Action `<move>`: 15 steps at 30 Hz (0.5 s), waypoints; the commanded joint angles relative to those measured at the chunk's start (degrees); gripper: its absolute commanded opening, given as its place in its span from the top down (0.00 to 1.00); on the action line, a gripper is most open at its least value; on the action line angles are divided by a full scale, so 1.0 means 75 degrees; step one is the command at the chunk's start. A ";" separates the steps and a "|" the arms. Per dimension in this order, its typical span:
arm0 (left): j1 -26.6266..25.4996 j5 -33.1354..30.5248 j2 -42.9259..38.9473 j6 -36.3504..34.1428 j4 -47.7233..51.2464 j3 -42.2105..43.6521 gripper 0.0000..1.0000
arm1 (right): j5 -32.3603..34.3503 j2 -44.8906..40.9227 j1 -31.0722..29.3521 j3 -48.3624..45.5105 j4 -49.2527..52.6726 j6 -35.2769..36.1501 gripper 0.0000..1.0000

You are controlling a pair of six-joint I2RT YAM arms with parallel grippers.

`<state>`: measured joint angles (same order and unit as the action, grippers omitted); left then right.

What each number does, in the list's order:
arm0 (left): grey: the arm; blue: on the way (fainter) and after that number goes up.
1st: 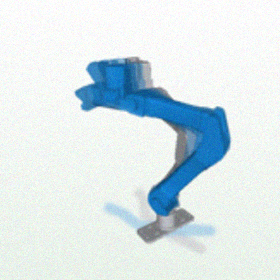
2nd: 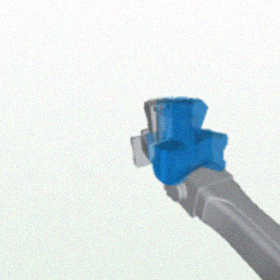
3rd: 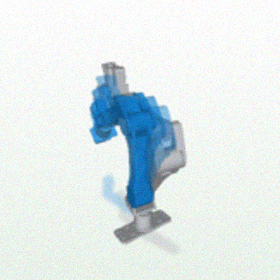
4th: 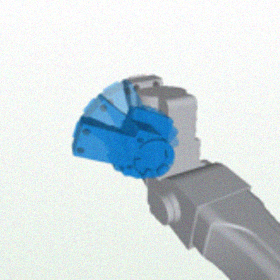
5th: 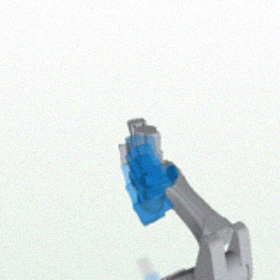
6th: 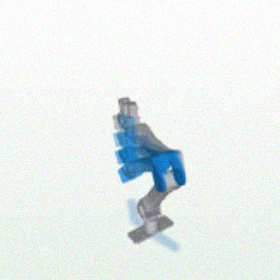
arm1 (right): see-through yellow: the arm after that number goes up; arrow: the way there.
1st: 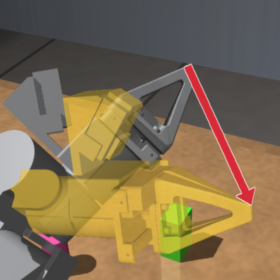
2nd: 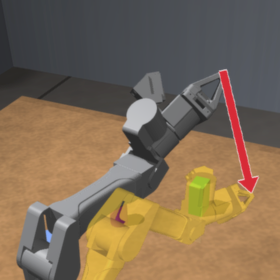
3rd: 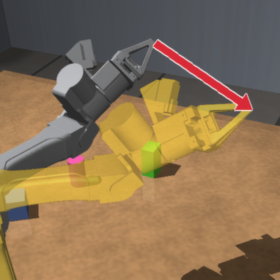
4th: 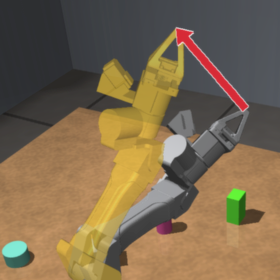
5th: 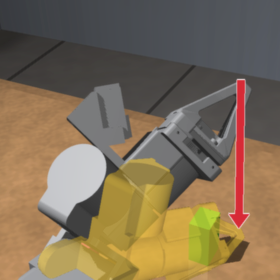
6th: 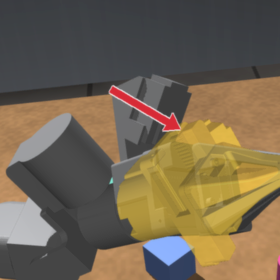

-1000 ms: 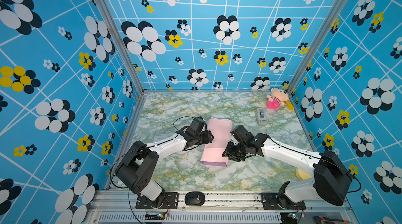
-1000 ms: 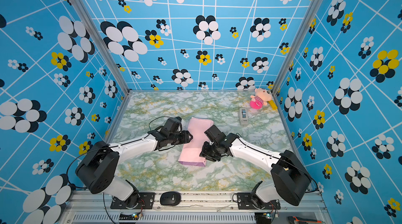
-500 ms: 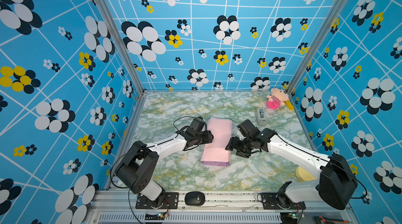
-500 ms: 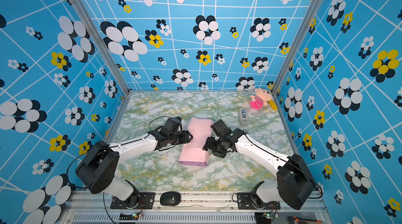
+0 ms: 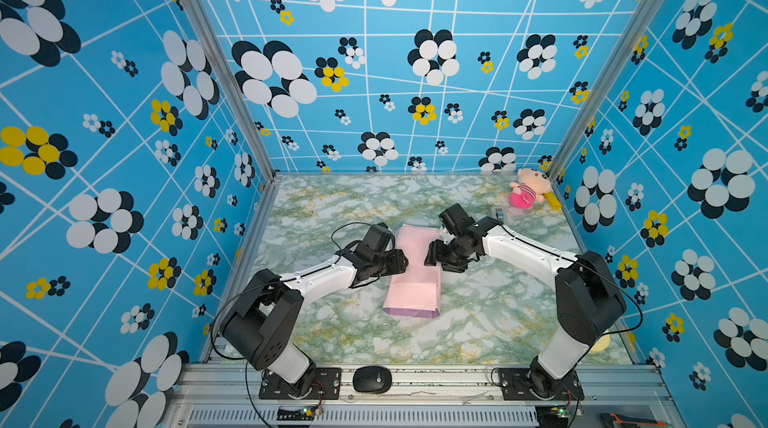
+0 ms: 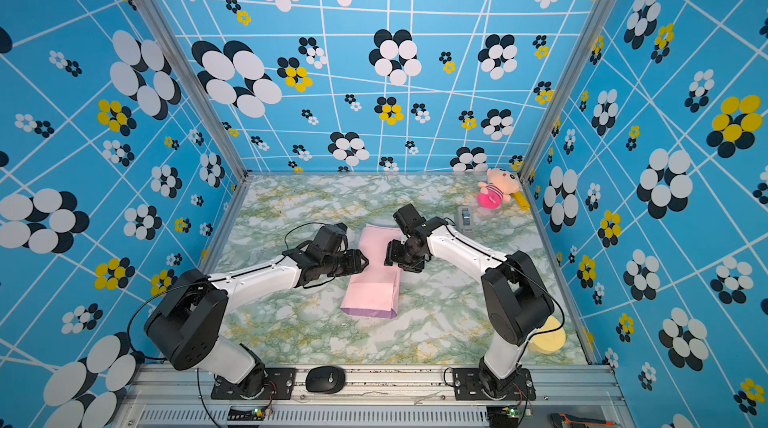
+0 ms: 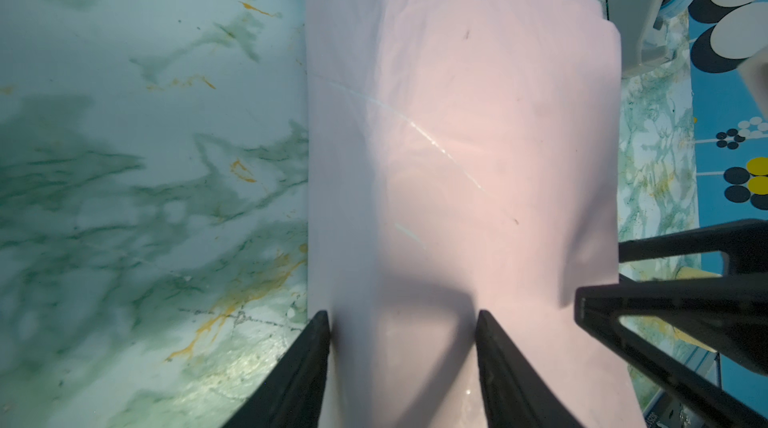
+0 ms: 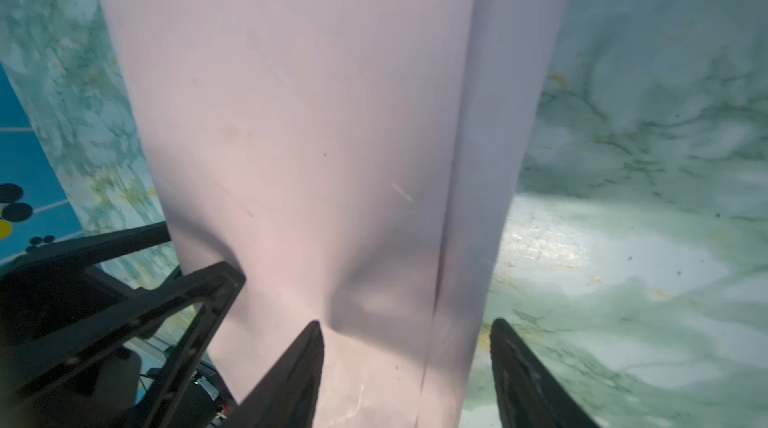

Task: Wrap the gift box in paper

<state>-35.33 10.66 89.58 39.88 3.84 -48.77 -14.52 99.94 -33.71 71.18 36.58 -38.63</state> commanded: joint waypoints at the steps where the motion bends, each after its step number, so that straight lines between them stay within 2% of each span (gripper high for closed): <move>1: -0.0059 -0.0084 0.0162 0.0013 0.0306 0.0038 0.43 | -0.0179 0.0127 0.0022 0.0179 -0.0032 0.0229 0.45; 5: -0.0010 -0.0059 0.0026 0.0042 0.0364 -0.0043 0.41 | 0.0093 0.0218 0.0033 0.0108 0.0107 0.0333 0.61; 7: 0.0085 0.0044 -0.0102 0.0072 0.0417 -0.0094 0.36 | 0.0109 0.0268 0.0042 0.0061 0.0127 0.0369 0.66; 10: 0.0253 0.0231 -0.0475 0.0175 0.0316 -0.0020 0.29 | 0.0074 0.0290 0.0042 0.0037 0.0092 0.0425 0.70; 15: 0.0363 0.0501 -0.0927 0.0296 -0.0147 0.0204 0.27 | -0.0066 0.0359 0.0082 0.0136 0.0022 0.0472 0.70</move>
<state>-32.97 12.49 85.03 41.23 4.58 -48.62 -15.77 100.71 -33.36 71.75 35.51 -36.51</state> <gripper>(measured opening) 0.732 0.302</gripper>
